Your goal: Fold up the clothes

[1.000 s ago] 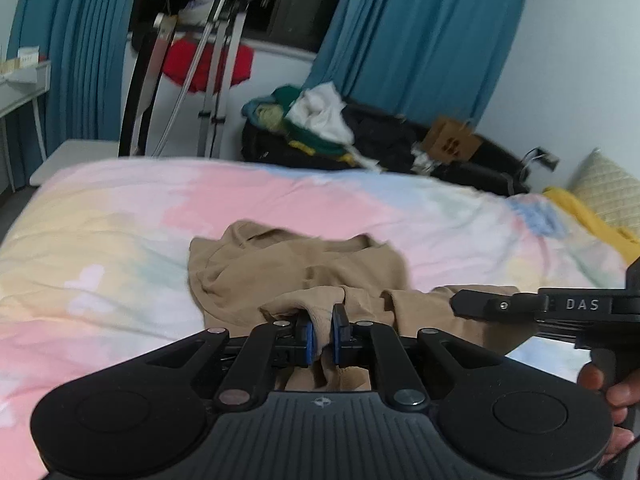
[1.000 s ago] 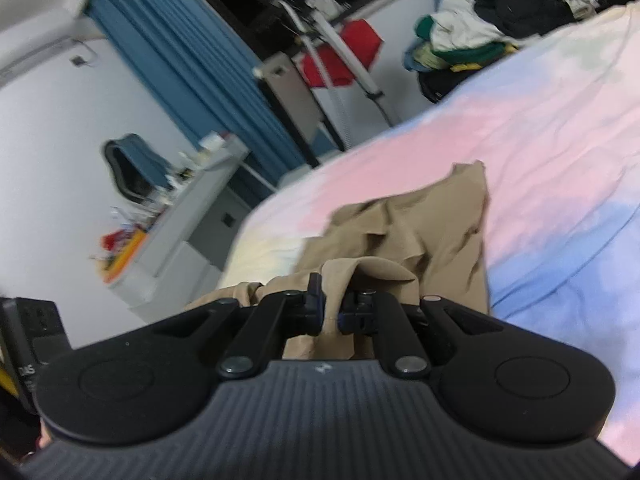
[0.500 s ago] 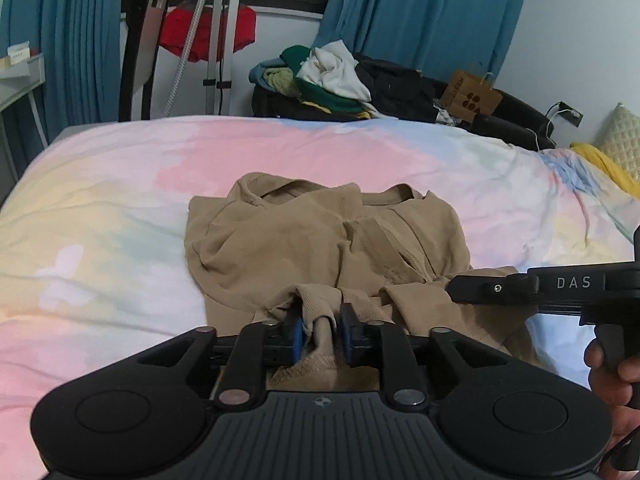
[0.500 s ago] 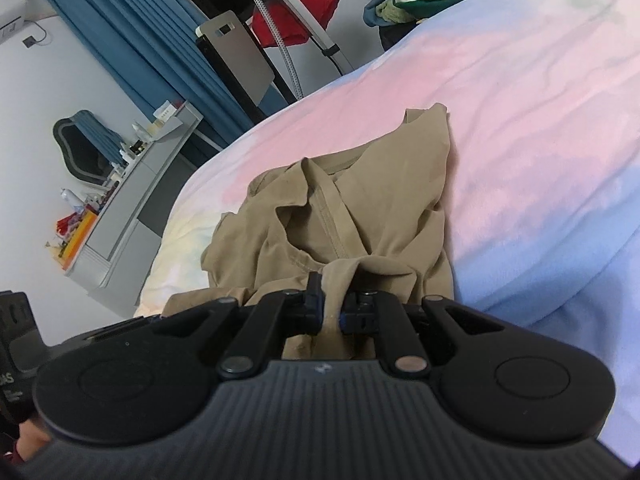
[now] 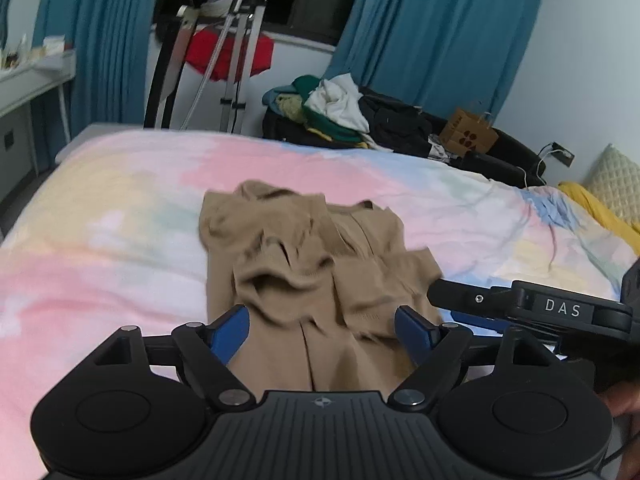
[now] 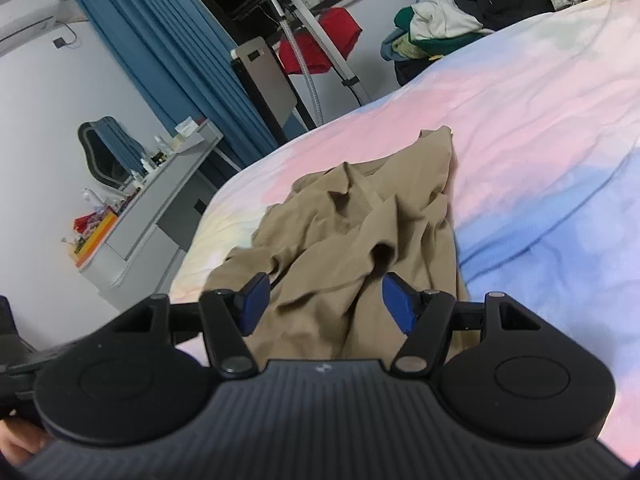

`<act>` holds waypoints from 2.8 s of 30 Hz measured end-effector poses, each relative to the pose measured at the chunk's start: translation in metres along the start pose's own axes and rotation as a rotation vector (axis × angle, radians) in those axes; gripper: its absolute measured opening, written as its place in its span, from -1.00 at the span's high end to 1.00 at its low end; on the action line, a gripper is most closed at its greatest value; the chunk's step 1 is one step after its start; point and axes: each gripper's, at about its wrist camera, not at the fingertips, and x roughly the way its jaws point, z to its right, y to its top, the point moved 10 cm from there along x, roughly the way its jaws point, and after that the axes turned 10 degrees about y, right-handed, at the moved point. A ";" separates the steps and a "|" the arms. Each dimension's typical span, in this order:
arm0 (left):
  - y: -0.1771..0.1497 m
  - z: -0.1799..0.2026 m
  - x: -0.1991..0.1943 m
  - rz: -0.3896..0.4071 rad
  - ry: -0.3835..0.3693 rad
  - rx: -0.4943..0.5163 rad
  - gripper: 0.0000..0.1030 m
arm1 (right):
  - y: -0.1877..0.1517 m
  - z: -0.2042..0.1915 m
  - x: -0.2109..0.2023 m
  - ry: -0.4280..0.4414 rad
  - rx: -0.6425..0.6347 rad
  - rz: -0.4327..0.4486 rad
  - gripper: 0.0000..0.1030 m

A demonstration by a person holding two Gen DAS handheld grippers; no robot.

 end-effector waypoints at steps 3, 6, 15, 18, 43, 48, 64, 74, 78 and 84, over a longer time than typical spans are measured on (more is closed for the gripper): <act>-0.021 -0.003 -0.006 -0.053 -0.010 -0.077 -0.64 | -0.017 -0.003 -0.016 0.019 0.067 0.007 -0.27; -0.044 -0.008 -0.009 -0.121 -0.019 -0.169 -0.64 | -0.037 0.000 -0.025 0.055 0.177 0.004 -0.28; -0.096 -0.032 0.032 -0.350 -0.119 -0.522 -0.62 | -0.103 0.023 -0.007 0.106 0.565 -0.103 -0.27; -0.097 -0.043 0.047 -0.333 -0.138 -0.635 -0.60 | -0.105 0.037 -0.003 0.066 0.601 -0.071 -0.27; -0.061 -0.058 -0.053 -0.209 -0.170 -0.710 0.82 | -0.062 -0.013 -0.059 0.031 0.417 0.101 0.63; -0.087 -0.049 -0.105 -0.238 -0.176 -0.717 0.82 | -0.078 -0.031 -0.095 0.040 0.475 0.119 0.62; -0.076 -0.046 -0.124 -0.260 -0.222 -0.873 0.78 | -0.090 -0.038 -0.130 0.077 0.680 0.163 0.60; 0.006 -0.052 -0.007 -0.291 -0.202 -0.933 0.75 | -0.022 -0.005 -0.045 0.017 0.840 0.203 0.57; 0.015 -0.056 0.056 -0.322 -0.166 -0.900 0.74 | -0.010 0.024 -0.006 -0.044 0.868 0.182 0.56; 0.009 -0.061 0.107 -0.332 -0.134 -0.835 0.64 | -0.016 0.065 0.039 -0.088 0.902 0.129 0.43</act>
